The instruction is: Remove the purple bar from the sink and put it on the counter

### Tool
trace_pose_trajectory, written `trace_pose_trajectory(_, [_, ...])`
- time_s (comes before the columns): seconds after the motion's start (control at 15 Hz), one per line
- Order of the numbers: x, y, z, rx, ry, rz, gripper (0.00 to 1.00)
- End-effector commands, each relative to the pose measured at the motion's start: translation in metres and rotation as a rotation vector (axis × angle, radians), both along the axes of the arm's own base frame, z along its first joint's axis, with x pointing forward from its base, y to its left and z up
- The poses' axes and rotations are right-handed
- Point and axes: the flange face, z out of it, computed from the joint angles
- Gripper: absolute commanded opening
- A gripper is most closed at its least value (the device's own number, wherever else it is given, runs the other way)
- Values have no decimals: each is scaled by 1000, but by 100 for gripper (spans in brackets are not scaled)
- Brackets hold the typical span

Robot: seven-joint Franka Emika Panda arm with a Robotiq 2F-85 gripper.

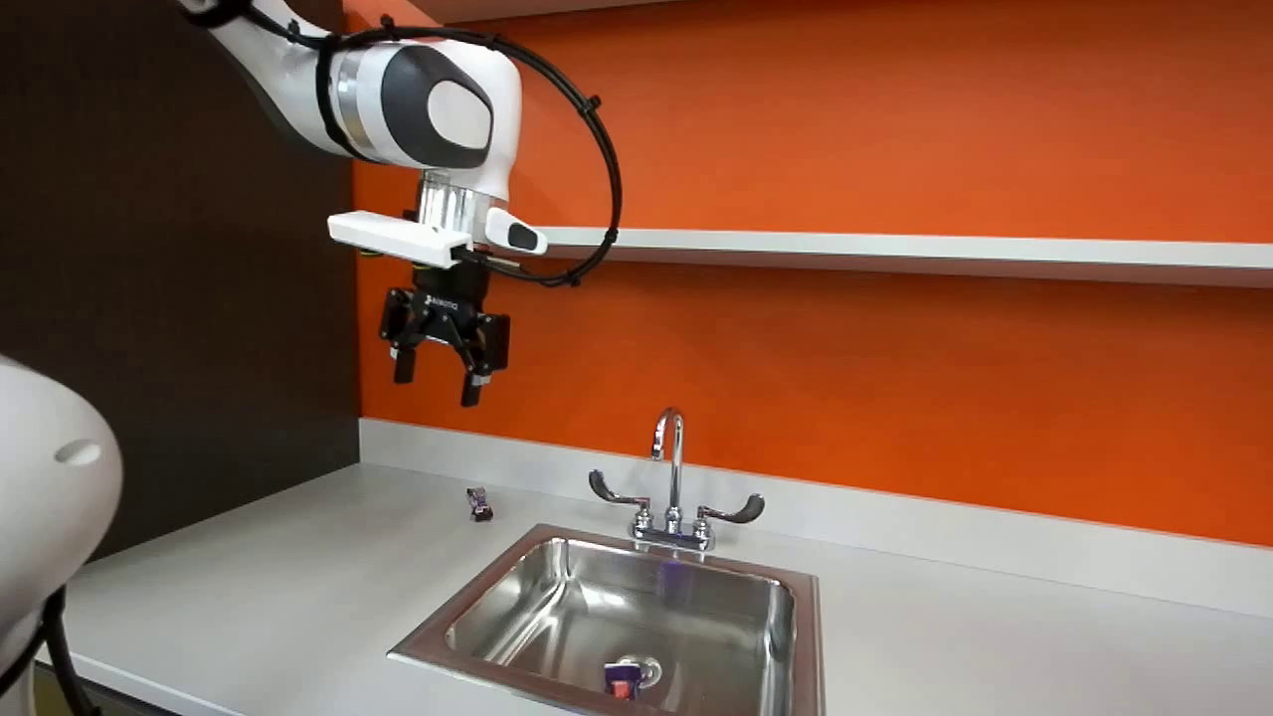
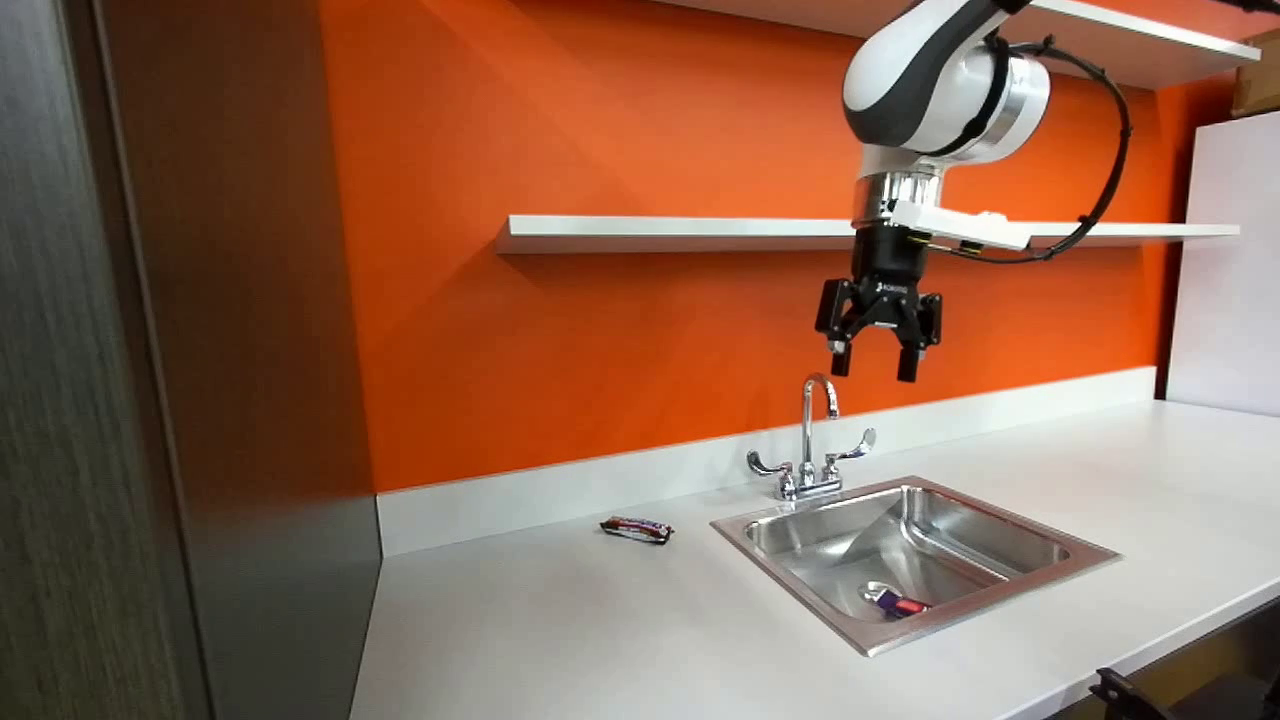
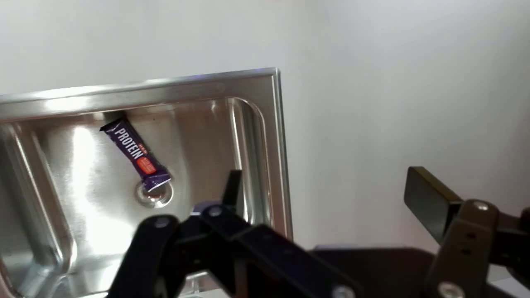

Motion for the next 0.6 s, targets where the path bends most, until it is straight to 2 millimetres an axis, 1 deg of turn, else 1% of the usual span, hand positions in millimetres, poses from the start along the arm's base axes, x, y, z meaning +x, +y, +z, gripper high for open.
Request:
trace_pose_trajectory(0.0, [24,-18,-6,-66,-22,-51,100])
trace_pose_trajectory(0.13, [35,-30,-18,-80,-31,-63,100])
trace_pose_trajectory(0.53, [66,-58,-73,-86,-14,-103,100])
